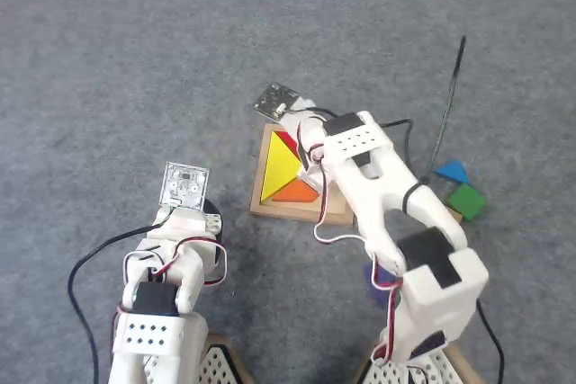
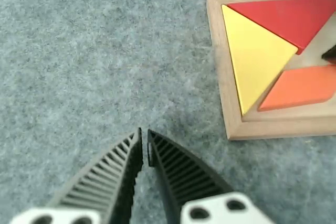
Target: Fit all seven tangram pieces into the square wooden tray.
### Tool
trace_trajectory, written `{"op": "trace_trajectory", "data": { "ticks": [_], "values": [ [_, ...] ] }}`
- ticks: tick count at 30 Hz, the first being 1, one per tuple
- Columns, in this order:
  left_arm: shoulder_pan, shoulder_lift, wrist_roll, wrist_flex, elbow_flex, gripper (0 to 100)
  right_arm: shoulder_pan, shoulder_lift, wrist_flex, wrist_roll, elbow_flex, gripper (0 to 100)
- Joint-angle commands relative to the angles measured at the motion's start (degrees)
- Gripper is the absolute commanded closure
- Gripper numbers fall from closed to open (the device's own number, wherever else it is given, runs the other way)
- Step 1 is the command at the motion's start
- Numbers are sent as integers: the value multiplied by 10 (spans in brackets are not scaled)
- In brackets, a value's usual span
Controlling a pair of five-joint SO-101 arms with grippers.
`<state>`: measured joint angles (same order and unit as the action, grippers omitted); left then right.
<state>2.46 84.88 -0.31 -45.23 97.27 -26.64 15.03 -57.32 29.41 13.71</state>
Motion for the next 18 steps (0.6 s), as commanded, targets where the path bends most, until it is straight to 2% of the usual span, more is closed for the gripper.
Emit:
{"op": "trace_trajectory", "data": {
  "ticks": [1, 11, 18],
  "values": [
    [3, 8, 4, -4, -5, 985, -15, 2, 10, -5, -5, 812],
    [3, 8, 4, -4, -5, 985, -105, 20, 20, -25, -9, 812],
    [3, 8, 4, -4, -5, 985, -78, -65, -3, -60, -23, 811]
  ]
}}
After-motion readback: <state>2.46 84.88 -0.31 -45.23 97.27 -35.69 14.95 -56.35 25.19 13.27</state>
